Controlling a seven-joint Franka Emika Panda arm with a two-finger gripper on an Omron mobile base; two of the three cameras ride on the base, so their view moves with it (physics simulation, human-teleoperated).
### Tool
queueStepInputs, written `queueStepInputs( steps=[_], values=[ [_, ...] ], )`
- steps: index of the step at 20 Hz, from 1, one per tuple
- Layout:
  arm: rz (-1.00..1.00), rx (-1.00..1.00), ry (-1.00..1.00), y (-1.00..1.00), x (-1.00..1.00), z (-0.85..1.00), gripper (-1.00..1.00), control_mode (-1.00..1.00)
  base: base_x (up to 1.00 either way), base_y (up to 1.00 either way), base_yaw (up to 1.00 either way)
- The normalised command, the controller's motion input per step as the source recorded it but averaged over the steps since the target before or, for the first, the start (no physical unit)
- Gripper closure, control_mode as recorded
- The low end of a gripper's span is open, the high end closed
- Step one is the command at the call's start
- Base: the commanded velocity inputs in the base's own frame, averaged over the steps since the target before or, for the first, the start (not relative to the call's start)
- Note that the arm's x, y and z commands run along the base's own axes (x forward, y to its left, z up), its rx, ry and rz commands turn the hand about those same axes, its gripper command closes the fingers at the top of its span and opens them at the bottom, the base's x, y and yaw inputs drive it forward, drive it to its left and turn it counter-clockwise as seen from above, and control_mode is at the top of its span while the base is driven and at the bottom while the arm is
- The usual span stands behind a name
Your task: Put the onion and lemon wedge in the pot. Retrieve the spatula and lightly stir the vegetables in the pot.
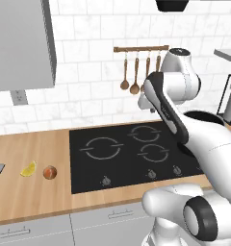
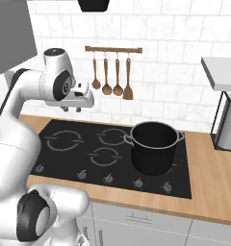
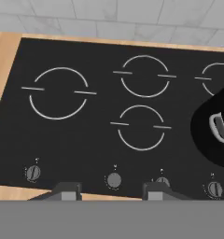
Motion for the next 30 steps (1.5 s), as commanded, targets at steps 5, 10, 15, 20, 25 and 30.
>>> queueStepInputs(
  steps=[5,10,15,20,25,30],
  values=[
    [0.02,-0.02,-0.01,0.31,-0.35,-0.03,-1.0,-1.0,0.0,0.0,0.0],
    [0.08,-0.05,0.0,0.98,-0.42,-0.27,-1.0,-1.0,0.0,0.0,0.0],
    [0.08,-0.01,0.01,1.0,-0.06,-0.42,-1.0,-1.0,0.0,0.0,0.0],
    [0.11,0.0,0.03,1.0,0.0,-0.65,-1.0,-1.0,0.0,0.0,0.0],
    [0.11,0.0,0.0,1.0,0.0,-0.63,-1.0,-1.0,0.0,0.0,0.0],
    [0.13,0.11,0.0,0.9,0.0,-0.45,-1.0,-1.0,0.0,0.0,0.0]
  ],
)
